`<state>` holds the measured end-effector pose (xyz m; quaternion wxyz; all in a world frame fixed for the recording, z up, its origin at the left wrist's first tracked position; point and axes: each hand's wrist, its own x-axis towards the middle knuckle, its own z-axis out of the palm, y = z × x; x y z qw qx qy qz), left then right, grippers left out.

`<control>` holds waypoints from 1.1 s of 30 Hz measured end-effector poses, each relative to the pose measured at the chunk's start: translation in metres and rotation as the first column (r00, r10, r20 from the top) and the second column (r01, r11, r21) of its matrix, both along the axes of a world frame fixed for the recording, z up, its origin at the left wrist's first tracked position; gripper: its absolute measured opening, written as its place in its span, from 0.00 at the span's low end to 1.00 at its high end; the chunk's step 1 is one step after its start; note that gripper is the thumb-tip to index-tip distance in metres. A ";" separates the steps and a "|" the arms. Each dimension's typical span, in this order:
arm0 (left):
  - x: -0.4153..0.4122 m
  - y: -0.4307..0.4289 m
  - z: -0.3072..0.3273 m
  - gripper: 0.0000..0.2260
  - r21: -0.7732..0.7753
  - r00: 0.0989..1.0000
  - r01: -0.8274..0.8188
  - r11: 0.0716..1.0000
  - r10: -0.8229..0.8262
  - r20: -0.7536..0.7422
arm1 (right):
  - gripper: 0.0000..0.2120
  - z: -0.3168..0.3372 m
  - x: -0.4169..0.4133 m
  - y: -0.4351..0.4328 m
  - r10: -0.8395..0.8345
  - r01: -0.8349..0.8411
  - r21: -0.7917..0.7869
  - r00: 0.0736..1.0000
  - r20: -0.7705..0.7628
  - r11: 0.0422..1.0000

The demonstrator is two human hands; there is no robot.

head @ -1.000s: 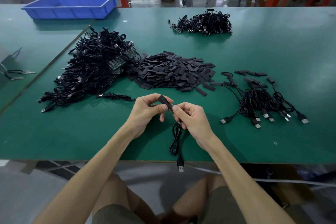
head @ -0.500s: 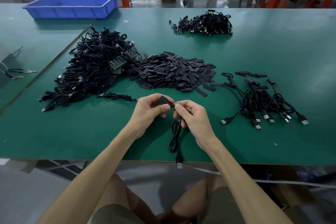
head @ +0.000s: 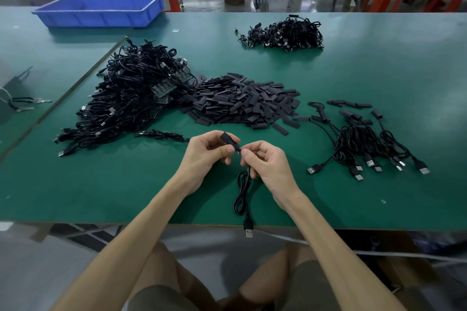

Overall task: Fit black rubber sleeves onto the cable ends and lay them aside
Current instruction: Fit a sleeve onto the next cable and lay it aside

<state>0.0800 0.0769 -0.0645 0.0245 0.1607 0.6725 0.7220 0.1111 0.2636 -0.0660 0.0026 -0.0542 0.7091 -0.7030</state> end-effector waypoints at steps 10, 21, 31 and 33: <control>0.001 0.002 0.003 0.07 -0.015 1.000 0.014 1.000 -0.015 -0.022 | 0.02 -0.001 0.001 0.002 0.007 -0.007 -0.015 1.000 0.022 1.000; 0.002 0.003 0.004 0.03 -0.107 0.999 -0.006 0.994 0.001 -0.048 | 0.04 0.000 0.002 0.001 0.041 -0.041 0.007 0.999 0.026 0.999; 0.002 0.003 0.003 0.04 -0.087 0.998 0.002 0.996 -0.008 -0.061 | 0.04 0.002 0.002 -0.001 0.041 -0.041 0.002 0.999 0.014 0.999; 0.003 0.003 0.004 0.03 -0.076 0.998 0.000 0.997 -0.005 -0.060 | 0.04 0.002 0.001 -0.001 0.045 -0.046 0.001 0.999 0.016 0.999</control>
